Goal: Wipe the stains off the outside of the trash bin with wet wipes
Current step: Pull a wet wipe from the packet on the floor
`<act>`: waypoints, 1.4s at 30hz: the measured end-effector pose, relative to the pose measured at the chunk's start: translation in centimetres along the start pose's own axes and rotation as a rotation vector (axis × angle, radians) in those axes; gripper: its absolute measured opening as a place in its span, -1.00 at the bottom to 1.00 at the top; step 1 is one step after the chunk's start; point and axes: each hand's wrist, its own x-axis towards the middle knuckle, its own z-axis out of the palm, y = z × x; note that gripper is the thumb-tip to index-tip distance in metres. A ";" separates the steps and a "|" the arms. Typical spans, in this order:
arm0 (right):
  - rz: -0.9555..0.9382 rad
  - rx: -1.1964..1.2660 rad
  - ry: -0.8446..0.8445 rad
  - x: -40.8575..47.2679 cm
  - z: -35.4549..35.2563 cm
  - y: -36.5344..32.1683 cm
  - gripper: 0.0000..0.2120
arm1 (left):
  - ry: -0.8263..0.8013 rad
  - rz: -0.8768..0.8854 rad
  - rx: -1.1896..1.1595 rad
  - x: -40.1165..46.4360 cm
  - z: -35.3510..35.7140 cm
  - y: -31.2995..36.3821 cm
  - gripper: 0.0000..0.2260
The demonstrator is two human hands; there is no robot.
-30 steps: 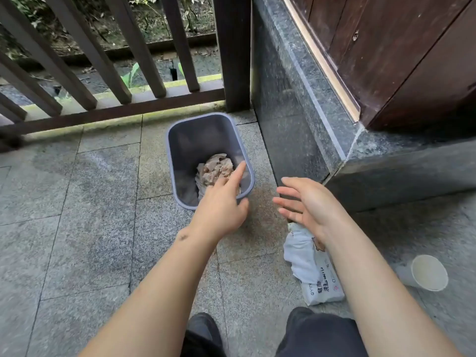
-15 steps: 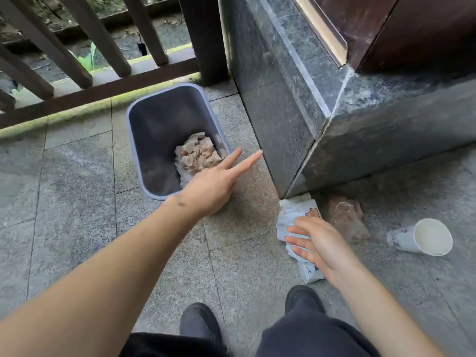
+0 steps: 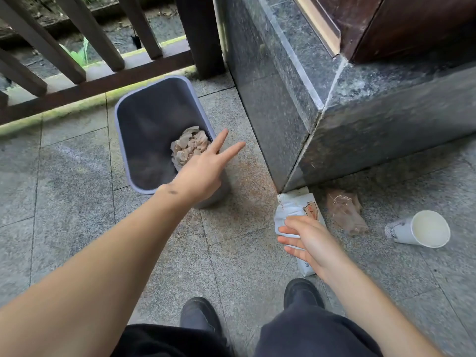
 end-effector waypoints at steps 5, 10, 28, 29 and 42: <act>-0.017 -0.001 -0.010 -0.1 0.1 -0.1 -0.80 | 0.018 0.008 -0.017 -0.6 -0.3 0.2 -0.06; -0.029 -0.036 -0.009 0.5 -0.3 0.5 -0.86 | -0.070 0.050 -0.003 -0.8 0.4 1.5 -0.01; -0.649 -1.757 0.179 12.1 -2.9 5.9 -0.34 | 0.107 0.046 -0.083 -8.0 -2.3 2.5 -0.16; -0.653 -1.747 0.160 12.3 -3.2 6.0 -0.30 | 0.079 0.034 -0.091 -7.8 -2.1 2.4 -0.16; -0.738 -0.862 0.302 11.3 -3.7 3.1 -0.40 | 0.116 0.024 -0.201 -6.1 -2.3 2.7 -0.24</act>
